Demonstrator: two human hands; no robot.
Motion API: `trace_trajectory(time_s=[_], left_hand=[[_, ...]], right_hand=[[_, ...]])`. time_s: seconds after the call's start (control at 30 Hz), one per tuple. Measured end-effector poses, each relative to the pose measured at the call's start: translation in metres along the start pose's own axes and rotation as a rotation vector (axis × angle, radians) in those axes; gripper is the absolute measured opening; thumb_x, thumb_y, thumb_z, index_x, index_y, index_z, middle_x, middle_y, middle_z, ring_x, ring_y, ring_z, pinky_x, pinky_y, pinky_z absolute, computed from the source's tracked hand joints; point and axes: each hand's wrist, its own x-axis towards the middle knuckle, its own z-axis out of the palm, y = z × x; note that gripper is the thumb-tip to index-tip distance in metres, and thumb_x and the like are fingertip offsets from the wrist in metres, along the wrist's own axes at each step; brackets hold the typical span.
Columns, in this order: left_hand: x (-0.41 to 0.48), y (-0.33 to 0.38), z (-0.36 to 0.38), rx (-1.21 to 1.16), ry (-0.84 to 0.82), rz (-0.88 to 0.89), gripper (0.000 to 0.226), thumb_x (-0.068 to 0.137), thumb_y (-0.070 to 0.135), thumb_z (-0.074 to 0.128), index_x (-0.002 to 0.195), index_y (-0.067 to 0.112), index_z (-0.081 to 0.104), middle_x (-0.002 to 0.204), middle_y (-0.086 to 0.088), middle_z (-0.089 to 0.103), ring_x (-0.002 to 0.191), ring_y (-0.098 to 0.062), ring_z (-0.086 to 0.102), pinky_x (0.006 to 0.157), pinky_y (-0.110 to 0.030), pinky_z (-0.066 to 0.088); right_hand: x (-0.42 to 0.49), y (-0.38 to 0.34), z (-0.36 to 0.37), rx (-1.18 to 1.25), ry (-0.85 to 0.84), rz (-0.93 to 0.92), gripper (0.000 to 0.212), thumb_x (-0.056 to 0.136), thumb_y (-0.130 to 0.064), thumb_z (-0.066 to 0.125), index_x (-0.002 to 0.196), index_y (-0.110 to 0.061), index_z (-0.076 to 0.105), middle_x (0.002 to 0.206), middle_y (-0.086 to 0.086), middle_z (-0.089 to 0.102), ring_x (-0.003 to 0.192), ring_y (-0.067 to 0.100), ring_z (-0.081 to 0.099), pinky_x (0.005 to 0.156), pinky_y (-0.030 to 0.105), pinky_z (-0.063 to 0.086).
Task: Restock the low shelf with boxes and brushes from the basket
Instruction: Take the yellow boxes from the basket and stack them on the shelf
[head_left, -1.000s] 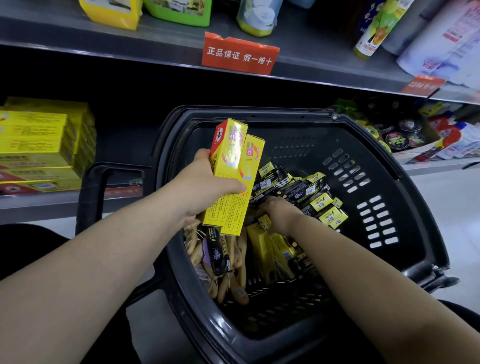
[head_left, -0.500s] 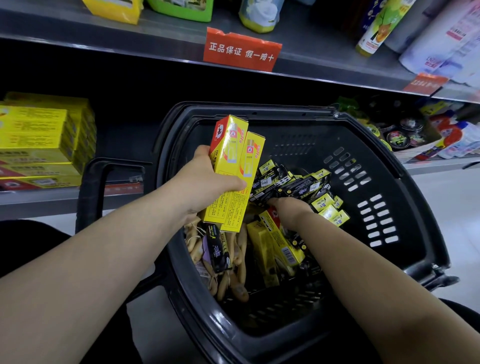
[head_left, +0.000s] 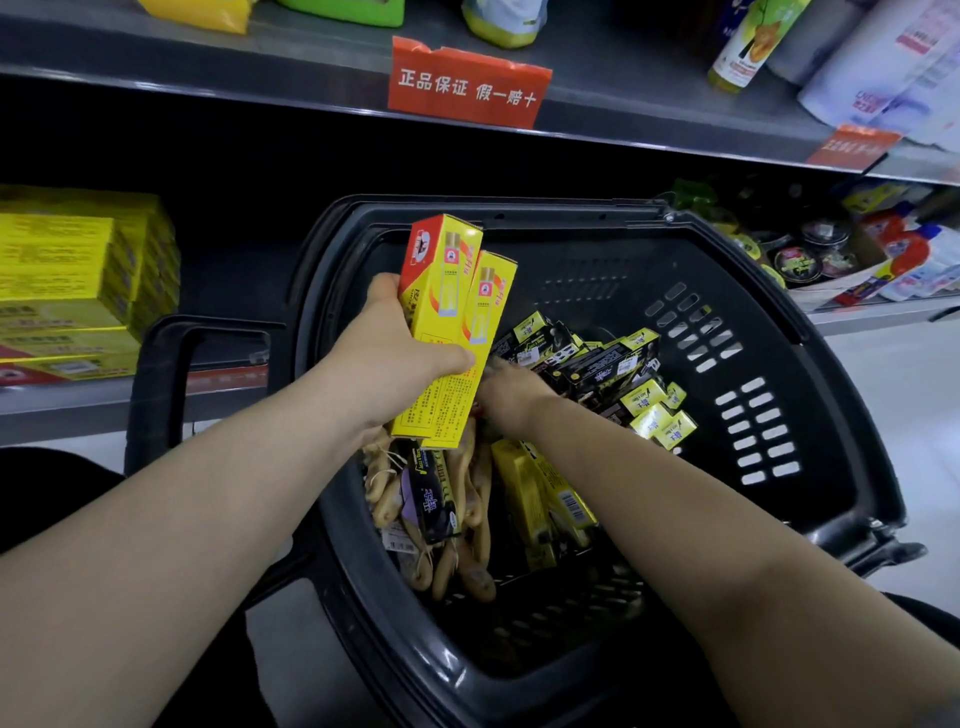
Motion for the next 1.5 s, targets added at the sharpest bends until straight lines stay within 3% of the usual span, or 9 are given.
trace_trajectory(time_s=[0.13, 0.27, 0.43, 0.63, 0.73, 0.87, 1.07, 1.3, 1.5], left_hand=[[-0.001, 0.000, 0.001, 0.038, 0.004, 0.024, 0.058, 0.075, 0.014, 0.077, 0.115, 0.026, 0.036, 0.097, -0.001, 0.064, 0.084, -0.019, 0.065, 0.071, -0.039, 0.055], [-0.001, -0.001, 0.000, 0.033, -0.008, 0.029, 0.058, 0.075, 0.016, 0.077, 0.117, 0.024, 0.038, 0.099, -0.002, 0.065, 0.087, -0.021, 0.066, 0.078, -0.044, 0.055], [0.005, -0.006, -0.001, -0.040, -0.023, 0.017, 0.056, 0.075, 0.017, 0.076, 0.114, 0.026, 0.038, 0.095, 0.002, 0.067, 0.081, -0.013, 0.066, 0.061, -0.028, 0.053], [0.008, -0.004, -0.003, -0.161, -0.030, -0.007, 0.046, 0.074, 0.037, 0.075, 0.109, 0.032, 0.045, 0.094, 0.013, 0.065, 0.082, -0.004, 0.064, 0.060, -0.020, 0.049], [0.005, 0.001, -0.005, -0.230, -0.026, 0.005, 0.050, 0.075, 0.040, 0.073, 0.117, 0.029, 0.048, 0.094, 0.014, 0.068, 0.083, -0.004, 0.067, 0.069, -0.025, 0.052], [-0.011, 0.010, -0.017, -0.375, -0.091, 0.041, 0.056, 0.069, 0.040, 0.073, 0.117, 0.025, 0.049, 0.083, 0.016, 0.073, 0.073, 0.000, 0.069, 0.050, -0.016, 0.052], [-0.036, 0.006, -0.042, -0.444, -0.022, 0.081, 0.070, 0.051, 0.040, 0.074, 0.116, 0.027, 0.051, 0.097, 0.008, 0.073, 0.085, -0.009, 0.071, 0.072, -0.029, 0.054], [-0.054, 0.001, -0.086, -0.514, 0.043, 0.055, 0.082, 0.044, 0.041, 0.077, 0.121, 0.024, 0.052, 0.097, 0.004, 0.074, 0.085, -0.014, 0.072, 0.072, -0.036, 0.055], [-0.065, -0.001, -0.109, -0.620, 0.124, 0.009, 0.082, 0.044, 0.032, 0.079, 0.121, 0.021, 0.053, 0.100, -0.002, 0.074, 0.088, -0.019, 0.071, 0.072, -0.037, 0.056]], right_hand=[[0.023, -0.013, 0.018, -0.167, -0.047, 0.028, 0.055, 0.097, -0.025, 0.042, 0.148, -0.015, 0.022, 0.153, 0.008, 0.023, 0.139, 0.029, 0.022, 0.113, 0.039, 0.020], [0.033, -0.012, 0.026, -0.202, -0.006, 0.022, 0.050, 0.097, -0.028, 0.043, 0.145, -0.016, 0.034, 0.150, 0.007, 0.030, 0.137, 0.029, 0.026, 0.114, 0.040, 0.020], [-0.002, 0.020, -0.012, 0.415, 0.065, 0.050, 0.034, 0.087, -0.023, 0.059, 0.120, -0.014, 0.055, 0.118, 0.008, 0.060, 0.106, 0.028, 0.057, 0.085, 0.035, 0.048], [-0.061, 0.055, -0.102, 1.084, 0.318, 0.145, 0.010, 0.083, -0.026, 0.066, 0.089, -0.019, 0.068, 0.080, 0.000, 0.068, 0.074, 0.014, 0.061, 0.066, 0.019, 0.044], [-0.080, 0.045, -0.132, 1.410, 0.465, 0.198, 0.016, 0.083, -0.029, 0.062, 0.070, -0.019, 0.063, 0.064, -0.001, 0.067, 0.062, 0.013, 0.061, 0.068, 0.028, 0.047], [-0.088, 0.016, -0.157, 1.558, 0.352, 0.276, 0.032, 0.080, -0.047, 0.063, 0.076, -0.016, 0.068, 0.076, 0.005, 0.073, 0.069, 0.020, 0.068, 0.076, 0.033, 0.052], [-0.093, -0.025, -0.188, 1.704, 0.176, 0.233, 0.050, 0.080, -0.057, 0.061, 0.090, -0.008, 0.067, 0.086, 0.012, 0.074, 0.076, 0.025, 0.072, 0.068, 0.036, 0.058], [-0.086, -0.074, -0.222, 1.823, 0.028, 0.122, 0.057, 0.092, -0.049, 0.048, 0.120, 0.000, 0.059, 0.116, 0.020, 0.065, 0.105, 0.034, 0.064, 0.089, 0.047, 0.051], [-0.063, -0.111, -0.246, 1.716, 0.058, 0.122, 0.045, 0.087, -0.047, 0.057, 0.090, -0.002, 0.062, 0.087, 0.015, 0.068, 0.080, 0.030, 0.066, 0.079, 0.048, 0.055]])
